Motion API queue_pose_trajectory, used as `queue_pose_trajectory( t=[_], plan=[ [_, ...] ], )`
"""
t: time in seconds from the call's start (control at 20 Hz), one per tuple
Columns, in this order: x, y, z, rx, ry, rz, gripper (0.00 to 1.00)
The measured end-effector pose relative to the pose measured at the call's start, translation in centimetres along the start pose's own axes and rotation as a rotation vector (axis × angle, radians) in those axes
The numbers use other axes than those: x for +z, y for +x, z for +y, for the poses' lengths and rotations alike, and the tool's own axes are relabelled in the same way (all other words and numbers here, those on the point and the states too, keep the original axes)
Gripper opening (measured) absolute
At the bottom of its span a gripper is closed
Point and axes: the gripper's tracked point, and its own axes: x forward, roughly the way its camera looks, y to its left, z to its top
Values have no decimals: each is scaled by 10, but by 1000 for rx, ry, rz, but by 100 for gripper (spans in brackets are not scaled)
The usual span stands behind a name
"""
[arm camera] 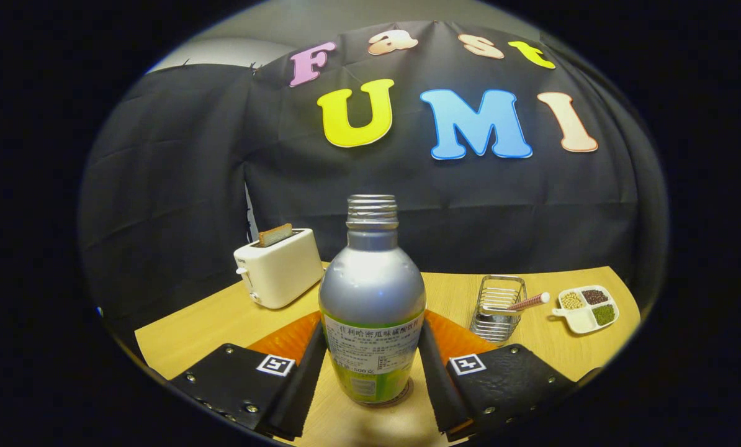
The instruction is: Take the bottle from table, then pour the juice into the cup, finally place the bottle on the coaster
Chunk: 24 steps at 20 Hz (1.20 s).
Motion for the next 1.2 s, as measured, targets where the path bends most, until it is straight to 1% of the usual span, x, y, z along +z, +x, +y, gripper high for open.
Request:
queue_pose_trajectory(
  t=[0.2,0.35,0.5,0.6,0.7,0.95,1.2],
  plan=[
    [-13,15,2,11,13,-5,76],
    [-22,26,4,6,-14,-4,76],
    [-40,30,6,9,-30,12,76],
    [-47,37,-7,-5,-55,18,76],
    [-54,39,-12,-15,-51,17,76],
    [-57,46,-18,-36,-20,8,76],
    [-59,48,-15,-44,-38,-5,76]
  ],
)
